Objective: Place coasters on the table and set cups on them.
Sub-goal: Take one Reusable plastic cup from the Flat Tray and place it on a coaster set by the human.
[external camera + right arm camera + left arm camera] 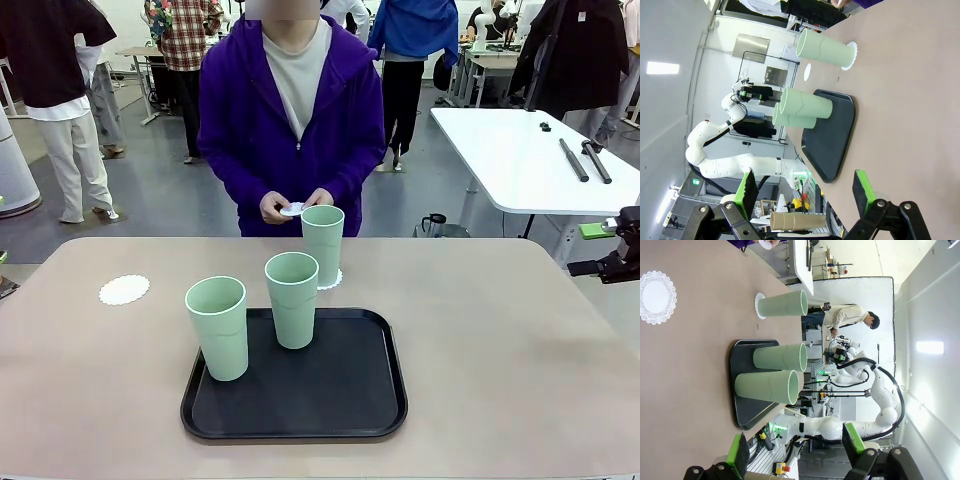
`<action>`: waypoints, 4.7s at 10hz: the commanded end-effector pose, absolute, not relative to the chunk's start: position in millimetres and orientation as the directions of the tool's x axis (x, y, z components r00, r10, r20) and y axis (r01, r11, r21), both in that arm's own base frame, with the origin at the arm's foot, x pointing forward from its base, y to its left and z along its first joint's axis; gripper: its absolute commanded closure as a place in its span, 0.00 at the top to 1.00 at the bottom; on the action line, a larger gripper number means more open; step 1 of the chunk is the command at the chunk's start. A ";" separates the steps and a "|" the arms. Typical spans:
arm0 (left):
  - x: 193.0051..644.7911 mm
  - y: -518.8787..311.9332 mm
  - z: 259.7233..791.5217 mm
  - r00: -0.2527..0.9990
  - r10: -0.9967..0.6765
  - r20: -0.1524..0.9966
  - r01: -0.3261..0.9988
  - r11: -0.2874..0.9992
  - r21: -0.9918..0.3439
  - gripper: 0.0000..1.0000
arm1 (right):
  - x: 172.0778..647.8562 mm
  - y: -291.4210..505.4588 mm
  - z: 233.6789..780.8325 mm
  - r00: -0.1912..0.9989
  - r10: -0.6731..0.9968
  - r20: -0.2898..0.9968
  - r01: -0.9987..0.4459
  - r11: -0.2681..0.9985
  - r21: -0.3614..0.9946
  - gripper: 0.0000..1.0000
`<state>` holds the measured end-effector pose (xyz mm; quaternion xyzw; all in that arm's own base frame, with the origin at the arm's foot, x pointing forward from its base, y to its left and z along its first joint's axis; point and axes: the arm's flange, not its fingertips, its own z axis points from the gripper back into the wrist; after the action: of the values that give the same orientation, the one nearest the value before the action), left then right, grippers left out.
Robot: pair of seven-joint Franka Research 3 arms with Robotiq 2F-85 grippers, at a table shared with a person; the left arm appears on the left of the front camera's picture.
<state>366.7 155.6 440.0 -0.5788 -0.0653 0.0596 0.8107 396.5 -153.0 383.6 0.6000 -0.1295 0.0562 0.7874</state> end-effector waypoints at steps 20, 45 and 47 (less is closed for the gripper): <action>388.7 -110.7 472.9 0.552 -0.822 0.138 0.834 0.545 -0.091 1.00 | 395.6 -153.1 383.8 0.960 -0.066 0.271 -0.245 0.266 0.932 1.00; 419.8 -33.2 299.0 0.128 -0.298 0.946 0.989 -0.036 -0.145 1.00 | 395.6 -153.1 383.8 0.960 -0.066 0.271 -0.245 0.266 0.932 1.00; 419.8 -33.2 299.0 0.128 -0.298 0.946 0.989 -0.036 -0.145 1.00 | 395.6 -153.1 383.8 0.960 -0.066 0.271 -0.245 0.266 0.932 1.00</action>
<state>419.7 -33.5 295.9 -0.4642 -0.3683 -0.5495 0.5890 396.0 -153.7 383.4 0.6002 -0.1294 0.0554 0.7874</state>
